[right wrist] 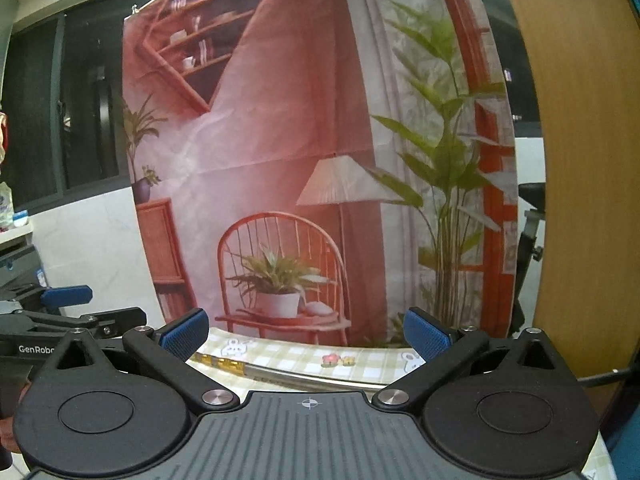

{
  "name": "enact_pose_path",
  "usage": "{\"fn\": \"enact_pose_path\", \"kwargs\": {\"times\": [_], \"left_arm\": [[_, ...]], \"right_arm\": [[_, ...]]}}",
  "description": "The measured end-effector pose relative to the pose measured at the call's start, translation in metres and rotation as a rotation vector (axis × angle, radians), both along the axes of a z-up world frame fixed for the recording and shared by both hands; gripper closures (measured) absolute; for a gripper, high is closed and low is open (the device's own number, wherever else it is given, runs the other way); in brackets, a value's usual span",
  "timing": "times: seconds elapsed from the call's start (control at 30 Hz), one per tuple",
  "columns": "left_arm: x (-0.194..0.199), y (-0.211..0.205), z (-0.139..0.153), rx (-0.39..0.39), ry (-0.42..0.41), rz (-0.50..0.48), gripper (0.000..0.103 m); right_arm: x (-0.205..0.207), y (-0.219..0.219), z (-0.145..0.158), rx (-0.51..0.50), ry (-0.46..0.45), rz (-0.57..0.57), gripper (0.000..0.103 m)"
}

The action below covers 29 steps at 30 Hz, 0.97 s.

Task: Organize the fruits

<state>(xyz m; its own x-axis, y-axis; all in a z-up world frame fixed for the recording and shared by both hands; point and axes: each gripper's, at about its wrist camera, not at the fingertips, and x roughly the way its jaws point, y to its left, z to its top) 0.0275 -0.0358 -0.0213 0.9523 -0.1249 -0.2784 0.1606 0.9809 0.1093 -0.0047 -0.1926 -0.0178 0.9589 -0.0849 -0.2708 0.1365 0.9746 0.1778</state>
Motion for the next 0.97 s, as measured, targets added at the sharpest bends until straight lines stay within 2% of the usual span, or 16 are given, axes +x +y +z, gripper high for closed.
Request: {"fn": "enact_pose_path", "kwargs": {"times": [0.37, 0.97], "left_arm": [[-0.0009, 0.0037, 0.007, -0.04, 0.003, -0.019, 0.0], [0.0012, 0.008, 0.0014, -0.07, 0.001, -0.059, 0.0]], "right_arm": [[-0.0062, 0.0021, 0.0039, 0.0, -0.005, -0.015, 0.0], [-0.0051, 0.0017, 0.0027, 0.006, 0.008, -0.029, 0.0]]}}
